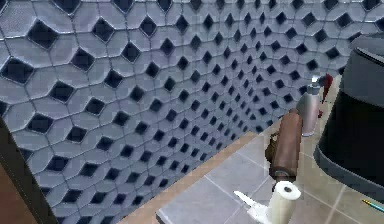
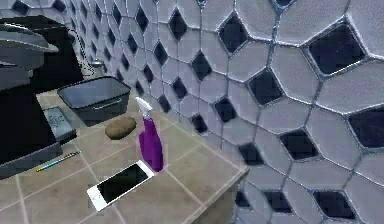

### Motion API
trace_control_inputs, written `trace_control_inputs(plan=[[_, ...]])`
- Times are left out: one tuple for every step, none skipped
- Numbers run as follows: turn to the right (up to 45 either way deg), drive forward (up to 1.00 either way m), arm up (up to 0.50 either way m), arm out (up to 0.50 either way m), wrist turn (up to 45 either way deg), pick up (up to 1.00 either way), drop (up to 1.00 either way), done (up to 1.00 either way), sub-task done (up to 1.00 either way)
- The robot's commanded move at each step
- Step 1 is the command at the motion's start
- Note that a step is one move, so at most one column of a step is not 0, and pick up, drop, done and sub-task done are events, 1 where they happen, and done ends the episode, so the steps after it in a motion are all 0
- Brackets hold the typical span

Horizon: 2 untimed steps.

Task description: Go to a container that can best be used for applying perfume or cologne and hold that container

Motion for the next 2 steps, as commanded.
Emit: trace_control_inputs(plan=[[0.0, 0.00, 0.50, 0.00, 0.0, 0.00, 0.00, 0.00, 0.00], [0.0, 0.00, 0.38, 0.00, 0.0, 0.00, 0.00, 0.00, 0.00]])
